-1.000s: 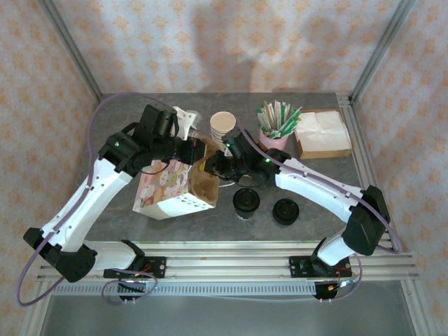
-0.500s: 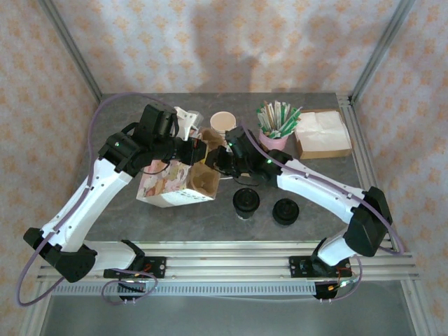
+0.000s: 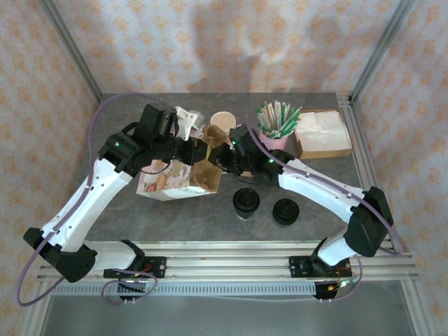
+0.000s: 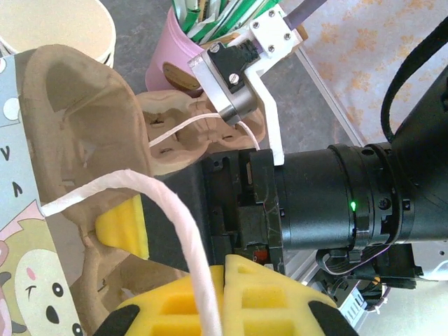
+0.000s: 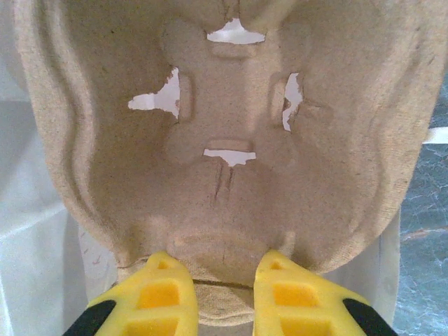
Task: Pack the takeout coffee
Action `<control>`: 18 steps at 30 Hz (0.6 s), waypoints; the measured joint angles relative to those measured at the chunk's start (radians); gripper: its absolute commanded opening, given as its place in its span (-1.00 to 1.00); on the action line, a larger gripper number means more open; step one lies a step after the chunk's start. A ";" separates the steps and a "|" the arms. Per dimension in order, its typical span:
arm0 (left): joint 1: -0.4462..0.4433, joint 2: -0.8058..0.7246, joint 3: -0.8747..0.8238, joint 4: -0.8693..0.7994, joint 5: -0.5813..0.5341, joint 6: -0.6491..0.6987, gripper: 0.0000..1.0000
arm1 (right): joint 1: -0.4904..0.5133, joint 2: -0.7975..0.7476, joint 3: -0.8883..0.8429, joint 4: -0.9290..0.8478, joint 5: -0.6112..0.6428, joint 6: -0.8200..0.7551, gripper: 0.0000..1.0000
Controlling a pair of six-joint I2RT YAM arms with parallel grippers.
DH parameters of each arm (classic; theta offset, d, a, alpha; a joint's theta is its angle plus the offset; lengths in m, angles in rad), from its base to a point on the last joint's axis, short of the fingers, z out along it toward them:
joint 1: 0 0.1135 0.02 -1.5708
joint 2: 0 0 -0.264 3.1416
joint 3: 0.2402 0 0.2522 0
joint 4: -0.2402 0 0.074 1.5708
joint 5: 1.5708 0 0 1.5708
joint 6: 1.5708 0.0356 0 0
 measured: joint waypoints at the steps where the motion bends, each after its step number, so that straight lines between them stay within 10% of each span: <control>1: 0.000 0.000 0.000 0.000 0.000 0.005 -1.00 | -0.005 -0.005 -0.010 0.013 0.000 0.008 -0.68; 18: 0.000 0.000 0.000 0.000 0.038 0.028 -1.00 | -0.032 -0.038 -0.015 0.034 -0.003 0.021 -0.68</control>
